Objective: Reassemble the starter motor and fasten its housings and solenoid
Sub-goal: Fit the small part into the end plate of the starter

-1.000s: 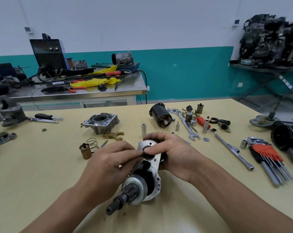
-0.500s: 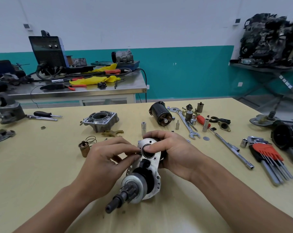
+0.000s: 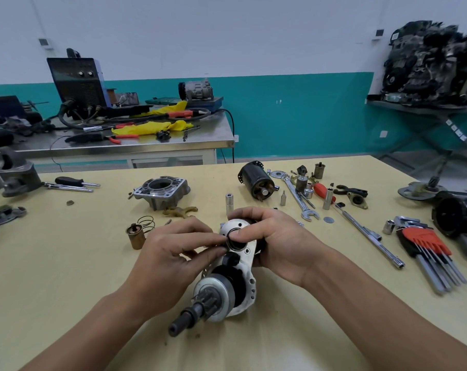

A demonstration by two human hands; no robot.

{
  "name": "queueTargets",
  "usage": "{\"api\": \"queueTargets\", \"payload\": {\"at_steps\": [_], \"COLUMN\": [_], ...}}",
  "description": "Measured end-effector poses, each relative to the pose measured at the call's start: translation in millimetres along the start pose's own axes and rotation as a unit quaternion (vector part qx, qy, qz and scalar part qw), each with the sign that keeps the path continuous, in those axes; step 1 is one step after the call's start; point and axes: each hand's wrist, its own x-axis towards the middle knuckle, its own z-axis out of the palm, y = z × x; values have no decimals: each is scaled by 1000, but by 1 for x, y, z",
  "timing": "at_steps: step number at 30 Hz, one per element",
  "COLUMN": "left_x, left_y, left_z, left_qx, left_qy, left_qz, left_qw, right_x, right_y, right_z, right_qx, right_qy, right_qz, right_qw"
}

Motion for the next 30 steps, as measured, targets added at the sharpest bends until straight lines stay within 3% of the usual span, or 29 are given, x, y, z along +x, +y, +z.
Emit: {"api": "queueTargets", "payload": {"at_steps": [11, 18, 30], "left_x": [-2, 0, 1], "left_y": [0, 2, 3], "left_z": [1, -1, -5], "left_qx": [-16, 11, 32], "left_qy": [-27, 20, -18], "left_qz": [0, -6, 27], "left_qw": [1000, 1000, 999], "right_x": [-1, 0, 0], "right_y": [0, 0, 0], "right_z": [0, 0, -1], "right_qx": [1, -5, 1], "right_qy": [-4, -2, -4], "right_qz": [0, -2, -2], "right_qw": [1000, 1000, 1000]}}
